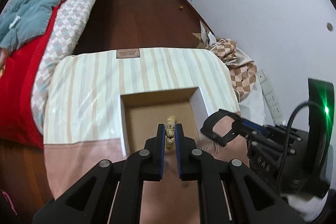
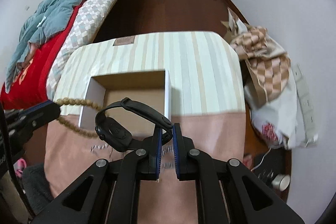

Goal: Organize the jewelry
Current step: 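Carry the watch and bead bracelet into the white box and open both tools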

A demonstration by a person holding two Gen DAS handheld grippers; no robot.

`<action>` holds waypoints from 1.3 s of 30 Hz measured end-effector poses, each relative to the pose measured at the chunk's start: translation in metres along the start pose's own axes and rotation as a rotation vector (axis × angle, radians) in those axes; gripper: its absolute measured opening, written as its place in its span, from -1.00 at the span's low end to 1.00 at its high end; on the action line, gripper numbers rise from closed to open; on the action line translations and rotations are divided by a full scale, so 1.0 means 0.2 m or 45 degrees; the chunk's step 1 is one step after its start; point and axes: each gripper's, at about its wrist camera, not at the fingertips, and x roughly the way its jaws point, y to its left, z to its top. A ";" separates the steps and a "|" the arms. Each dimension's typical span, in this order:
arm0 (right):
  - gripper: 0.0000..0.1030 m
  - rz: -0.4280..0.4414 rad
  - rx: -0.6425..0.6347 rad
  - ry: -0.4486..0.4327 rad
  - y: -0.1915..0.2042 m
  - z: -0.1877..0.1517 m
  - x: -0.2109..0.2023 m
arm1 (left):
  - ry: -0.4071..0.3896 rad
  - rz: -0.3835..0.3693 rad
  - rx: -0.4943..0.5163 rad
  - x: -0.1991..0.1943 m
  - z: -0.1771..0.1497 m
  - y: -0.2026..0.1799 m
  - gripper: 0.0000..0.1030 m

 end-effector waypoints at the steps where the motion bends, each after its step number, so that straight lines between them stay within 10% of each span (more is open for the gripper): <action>1: -0.80 -0.005 -0.013 0.007 0.01 0.03 0.03 | 0.022 -0.002 -0.010 0.06 0.04 0.02 -0.88; 15: -0.78 -0.020 -0.153 0.176 0.15 0.24 0.48 | 0.287 -0.076 -0.211 0.52 0.18 0.32 -0.84; 20: -0.28 -0.004 -0.149 0.195 0.16 0.25 0.52 | 0.257 -0.001 -0.177 0.47 0.17 0.32 -0.70; 25: 0.29 -0.034 -0.142 0.150 0.16 0.24 0.43 | 0.142 0.121 -0.119 0.36 0.17 0.32 0.37; 29: 0.66 -0.054 -0.130 0.119 0.16 0.21 0.35 | 0.054 0.225 -0.098 0.27 0.13 0.33 0.42; 31: 0.79 -0.082 -0.130 0.103 0.16 0.17 0.32 | 0.032 0.255 -0.102 0.26 0.10 0.33 0.92; 39: 0.99 -0.141 -0.103 0.107 0.14 0.05 0.33 | -0.010 0.368 -0.053 0.24 -0.04 0.30 0.96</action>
